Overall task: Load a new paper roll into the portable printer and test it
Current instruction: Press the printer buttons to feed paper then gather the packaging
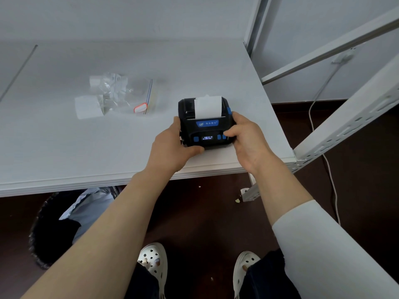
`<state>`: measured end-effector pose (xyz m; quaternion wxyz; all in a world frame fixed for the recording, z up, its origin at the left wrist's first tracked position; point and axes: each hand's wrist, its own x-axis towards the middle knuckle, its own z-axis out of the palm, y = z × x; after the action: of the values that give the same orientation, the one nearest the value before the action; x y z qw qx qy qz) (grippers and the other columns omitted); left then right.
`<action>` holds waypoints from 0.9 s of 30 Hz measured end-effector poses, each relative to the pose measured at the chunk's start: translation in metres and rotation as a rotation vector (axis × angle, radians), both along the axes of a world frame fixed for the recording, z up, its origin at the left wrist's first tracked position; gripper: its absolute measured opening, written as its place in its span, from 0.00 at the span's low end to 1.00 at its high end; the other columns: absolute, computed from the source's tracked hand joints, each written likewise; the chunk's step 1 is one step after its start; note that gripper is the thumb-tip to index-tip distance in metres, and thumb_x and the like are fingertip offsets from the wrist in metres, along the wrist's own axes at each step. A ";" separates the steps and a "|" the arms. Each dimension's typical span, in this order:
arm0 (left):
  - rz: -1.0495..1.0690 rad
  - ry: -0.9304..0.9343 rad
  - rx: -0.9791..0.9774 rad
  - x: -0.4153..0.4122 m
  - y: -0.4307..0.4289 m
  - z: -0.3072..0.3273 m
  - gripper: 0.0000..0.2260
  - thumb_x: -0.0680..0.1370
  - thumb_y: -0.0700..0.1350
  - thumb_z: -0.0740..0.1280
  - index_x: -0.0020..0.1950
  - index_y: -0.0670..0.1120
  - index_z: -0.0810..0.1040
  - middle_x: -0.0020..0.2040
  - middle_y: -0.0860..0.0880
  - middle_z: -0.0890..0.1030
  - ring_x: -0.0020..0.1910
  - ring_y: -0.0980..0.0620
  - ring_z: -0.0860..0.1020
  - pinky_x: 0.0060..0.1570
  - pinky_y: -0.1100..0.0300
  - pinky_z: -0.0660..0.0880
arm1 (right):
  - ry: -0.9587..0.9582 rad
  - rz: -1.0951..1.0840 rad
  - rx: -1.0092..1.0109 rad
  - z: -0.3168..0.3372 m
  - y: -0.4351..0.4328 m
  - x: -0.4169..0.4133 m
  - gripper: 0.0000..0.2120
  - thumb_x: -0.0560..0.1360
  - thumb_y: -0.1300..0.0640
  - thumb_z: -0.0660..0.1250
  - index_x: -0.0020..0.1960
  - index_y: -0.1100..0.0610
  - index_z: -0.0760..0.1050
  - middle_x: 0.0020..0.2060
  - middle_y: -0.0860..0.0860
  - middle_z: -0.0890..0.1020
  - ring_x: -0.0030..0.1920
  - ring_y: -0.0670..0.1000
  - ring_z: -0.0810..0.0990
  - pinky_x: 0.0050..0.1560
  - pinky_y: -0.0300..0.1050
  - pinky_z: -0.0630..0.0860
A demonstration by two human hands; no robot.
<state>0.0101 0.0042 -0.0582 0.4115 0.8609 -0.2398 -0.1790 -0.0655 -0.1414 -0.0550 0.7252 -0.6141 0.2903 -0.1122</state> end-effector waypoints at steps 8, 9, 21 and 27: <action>-0.002 -0.030 0.029 0.001 0.000 0.002 0.24 0.66 0.47 0.76 0.58 0.47 0.72 0.52 0.49 0.81 0.51 0.48 0.80 0.55 0.49 0.76 | 0.055 0.064 -0.080 0.000 -0.003 -0.004 0.25 0.63 0.79 0.59 0.59 0.65 0.69 0.54 0.60 0.77 0.53 0.53 0.75 0.51 0.40 0.75; -0.002 -0.029 0.028 0.001 0.000 0.002 0.25 0.65 0.47 0.76 0.59 0.47 0.72 0.52 0.49 0.81 0.51 0.48 0.80 0.55 0.48 0.76 | 0.051 0.065 -0.076 0.000 -0.002 -0.003 0.27 0.63 0.80 0.59 0.59 0.63 0.70 0.56 0.61 0.77 0.53 0.53 0.75 0.52 0.41 0.75; 0.003 -0.037 0.030 0.001 0.000 0.002 0.26 0.65 0.47 0.76 0.60 0.47 0.72 0.53 0.48 0.82 0.52 0.47 0.80 0.56 0.48 0.76 | 0.009 0.086 -0.074 0.001 -0.001 -0.004 0.31 0.63 0.81 0.59 0.61 0.59 0.71 0.56 0.58 0.78 0.55 0.51 0.76 0.49 0.36 0.76; 0.004 -0.030 0.027 0.001 0.000 0.001 0.27 0.65 0.47 0.76 0.61 0.47 0.72 0.54 0.48 0.81 0.52 0.48 0.79 0.57 0.48 0.76 | 0.001 0.072 -0.079 -0.002 -0.002 -0.003 0.26 0.65 0.78 0.63 0.59 0.58 0.73 0.57 0.60 0.79 0.53 0.51 0.77 0.49 0.36 0.74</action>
<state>0.0114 0.0043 -0.0567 0.3967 0.8693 -0.2419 -0.1685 -0.0688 -0.1430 -0.0569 0.7039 -0.6523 0.2637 -0.0974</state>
